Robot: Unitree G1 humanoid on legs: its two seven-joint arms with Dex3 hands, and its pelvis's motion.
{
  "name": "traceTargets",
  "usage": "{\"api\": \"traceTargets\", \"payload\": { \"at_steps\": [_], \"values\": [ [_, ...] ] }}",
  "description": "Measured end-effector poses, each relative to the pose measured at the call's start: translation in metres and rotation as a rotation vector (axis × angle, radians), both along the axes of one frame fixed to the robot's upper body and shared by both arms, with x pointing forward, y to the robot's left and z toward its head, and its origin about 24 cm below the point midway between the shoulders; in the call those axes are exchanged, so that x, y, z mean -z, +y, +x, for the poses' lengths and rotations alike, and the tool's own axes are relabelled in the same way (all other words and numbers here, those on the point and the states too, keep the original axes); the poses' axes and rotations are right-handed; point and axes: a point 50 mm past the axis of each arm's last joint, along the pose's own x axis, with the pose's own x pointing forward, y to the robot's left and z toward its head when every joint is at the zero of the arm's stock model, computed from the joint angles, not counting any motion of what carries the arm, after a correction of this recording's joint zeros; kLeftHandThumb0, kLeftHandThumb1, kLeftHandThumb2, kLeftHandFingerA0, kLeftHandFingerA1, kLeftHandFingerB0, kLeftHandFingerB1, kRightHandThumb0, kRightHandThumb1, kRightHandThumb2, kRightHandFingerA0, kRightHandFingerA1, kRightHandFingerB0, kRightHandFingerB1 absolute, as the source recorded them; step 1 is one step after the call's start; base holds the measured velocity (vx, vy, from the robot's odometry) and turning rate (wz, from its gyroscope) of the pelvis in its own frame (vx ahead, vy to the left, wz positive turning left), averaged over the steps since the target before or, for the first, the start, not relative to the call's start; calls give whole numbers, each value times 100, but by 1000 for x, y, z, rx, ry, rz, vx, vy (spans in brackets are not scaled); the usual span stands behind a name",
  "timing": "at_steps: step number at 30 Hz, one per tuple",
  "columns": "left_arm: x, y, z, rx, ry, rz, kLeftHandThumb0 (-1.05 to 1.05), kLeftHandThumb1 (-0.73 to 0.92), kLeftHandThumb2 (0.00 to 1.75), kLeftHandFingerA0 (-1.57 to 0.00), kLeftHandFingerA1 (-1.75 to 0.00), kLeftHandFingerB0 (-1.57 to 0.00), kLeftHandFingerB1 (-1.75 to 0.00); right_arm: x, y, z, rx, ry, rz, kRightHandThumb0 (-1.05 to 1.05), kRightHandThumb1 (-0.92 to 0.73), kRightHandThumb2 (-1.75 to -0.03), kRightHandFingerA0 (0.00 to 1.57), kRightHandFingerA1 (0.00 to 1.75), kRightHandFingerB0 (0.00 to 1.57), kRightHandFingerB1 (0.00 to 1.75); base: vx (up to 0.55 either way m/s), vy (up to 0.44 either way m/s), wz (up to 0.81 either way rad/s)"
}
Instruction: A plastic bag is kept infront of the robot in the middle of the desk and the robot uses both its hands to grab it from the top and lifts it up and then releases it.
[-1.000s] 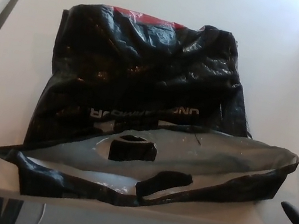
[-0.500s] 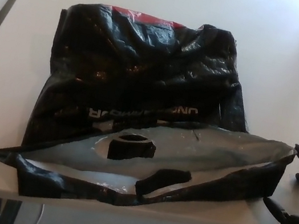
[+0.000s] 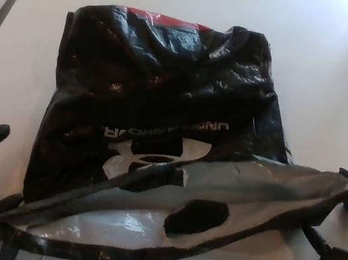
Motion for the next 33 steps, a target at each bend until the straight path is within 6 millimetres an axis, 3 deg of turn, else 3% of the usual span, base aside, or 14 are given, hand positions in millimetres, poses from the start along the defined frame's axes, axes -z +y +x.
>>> {"api": "traceTargets", "payload": {
  "at_steps": [1,14,15,16,17,24,33],
  "values": [
    [0,-1,-2,11,7,-6,-43,43,54,-53,-37,-37,-34,0,0,0,2,0,6,-62,-51,-78,25,42,16,38,0,0,0],
    [3,-9,-32,178,190,-46,-49,44,54,-51,-36,-38,-35,1,-1,2,24,12,112,-61,-51,-77,25,42,14,37,0,0,0],
    [3,-8,-34,192,207,-42,-57,38,72,-46,-47,-32,-44,1,-1,2,26,13,121,-61,-51,-77,25,41,14,38,0,0,0],
    [3,-7,-36,208,227,-34,-48,46,55,-51,-37,-37,-35,1,-1,2,28,16,133,-62,-52,-78,26,42,15,38,0,0,0],
    [2,-7,-38,224,244,-25,-48,45,54,-51,-37,-36,-35,2,-1,2,29,18,144,-61,-52,-77,26,42,15,38,0,0,0],
    [-4,-2,-35,275,297,-22,-44,49,55,-52,-37,-33,-33,3,-2,2,39,38,217,-63,-50,-78,30,43,17,39,0,0,0],
    [6,14,-22,212,276,39,-44,51,56,-45,-36,-27,-32,4,0,2,32,56,272,-60,-51,-77,24,41,14,38,0,0,0]
  ]
}}
